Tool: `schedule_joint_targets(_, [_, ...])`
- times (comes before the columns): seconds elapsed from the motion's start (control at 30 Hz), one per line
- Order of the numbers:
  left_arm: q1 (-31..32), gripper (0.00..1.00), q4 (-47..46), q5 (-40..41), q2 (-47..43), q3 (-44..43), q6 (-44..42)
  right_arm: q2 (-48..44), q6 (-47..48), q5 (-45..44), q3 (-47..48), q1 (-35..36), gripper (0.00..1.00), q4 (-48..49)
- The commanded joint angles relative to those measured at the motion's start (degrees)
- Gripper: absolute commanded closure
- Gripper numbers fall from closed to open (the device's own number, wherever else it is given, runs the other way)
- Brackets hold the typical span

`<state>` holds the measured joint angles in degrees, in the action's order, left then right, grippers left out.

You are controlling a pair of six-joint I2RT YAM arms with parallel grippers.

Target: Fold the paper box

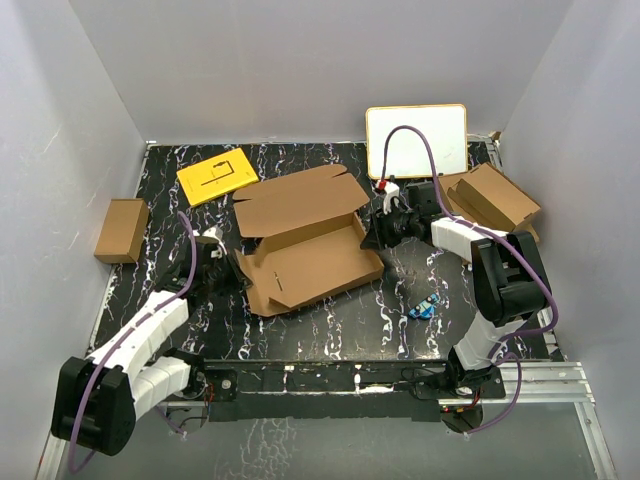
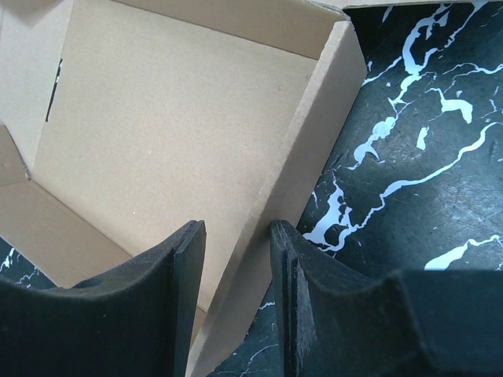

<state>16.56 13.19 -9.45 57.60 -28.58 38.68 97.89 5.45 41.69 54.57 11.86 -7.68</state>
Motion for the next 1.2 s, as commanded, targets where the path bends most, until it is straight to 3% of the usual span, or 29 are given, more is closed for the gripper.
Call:
schedule_joint_targets(0.0, [0.3, 0.97, -8.8, -7.6, -2.5, -1.2, -1.5, 0.9, -1.8, 4.5, -0.3, 1.1, 0.58, 2.3])
schedule_joint_targets(0.57, [0.2, 0.97, -14.0, -11.9, 3.2, -3.8, 1.3, 0.8, -3.1, 7.0, -1.0, 1.6, 0.58, 3.4])
schedule_joint_targets(0.77, [0.3, 0.92, -12.3, -12.2, 6.0, -5.4, 0.3, 0.7, -3.1, 6.4, -1.0, 1.8, 0.58, 3.4])
schedule_joint_targets(1.17, [0.2, 0.61, -15.1, -11.8, 5.2, -3.0, 1.6, 0.9, -3.1, 5.8, -0.8, 1.8, 0.58, 3.4])
